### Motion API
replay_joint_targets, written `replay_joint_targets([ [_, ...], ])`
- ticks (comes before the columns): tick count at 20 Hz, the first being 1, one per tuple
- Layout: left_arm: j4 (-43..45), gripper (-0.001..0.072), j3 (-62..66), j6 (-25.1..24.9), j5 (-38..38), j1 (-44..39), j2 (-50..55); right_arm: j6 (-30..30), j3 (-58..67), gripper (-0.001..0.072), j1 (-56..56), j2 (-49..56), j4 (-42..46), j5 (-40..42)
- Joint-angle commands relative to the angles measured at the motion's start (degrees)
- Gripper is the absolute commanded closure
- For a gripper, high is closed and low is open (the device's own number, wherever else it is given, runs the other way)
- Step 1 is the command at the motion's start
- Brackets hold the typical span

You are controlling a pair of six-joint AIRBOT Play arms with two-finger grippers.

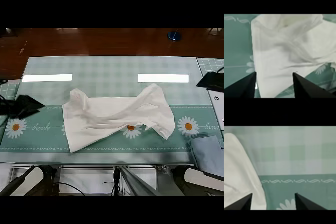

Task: Fold the shirts.

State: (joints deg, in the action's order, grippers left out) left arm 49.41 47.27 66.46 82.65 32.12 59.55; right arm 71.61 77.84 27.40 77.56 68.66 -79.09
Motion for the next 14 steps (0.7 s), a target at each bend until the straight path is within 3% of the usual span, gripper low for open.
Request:
replay_joint_targets([
  [1, -3.4, 0.0078, -11.6, -3.9, 5.0, 3.1, -2.3, -2.6, -5.6, 0.0103, 8.5, 0.3, -9.9, -0.3],
  [6, -3.6, 0.0074, -21.4, -3.2, 11.4, 3.1, -2.6, -3.8, -8.5, 0.0104, 7.6, 3.0, -11.5, 1.6],
  [9, -0.2, 0.0075, -21.9, 1.6, 9.1, 3.1, -3.9, -5.3, -8.5, 0.0108, 6.5, 4.2, -13.5, 3.0],
  [14, 4.7, 0.0075, -24.2, 4.0, 6.9, 2.0, -4.0, -6.4, -8.5, 0.0109, 5.9, 4.2, -15.8, 5.0],
])
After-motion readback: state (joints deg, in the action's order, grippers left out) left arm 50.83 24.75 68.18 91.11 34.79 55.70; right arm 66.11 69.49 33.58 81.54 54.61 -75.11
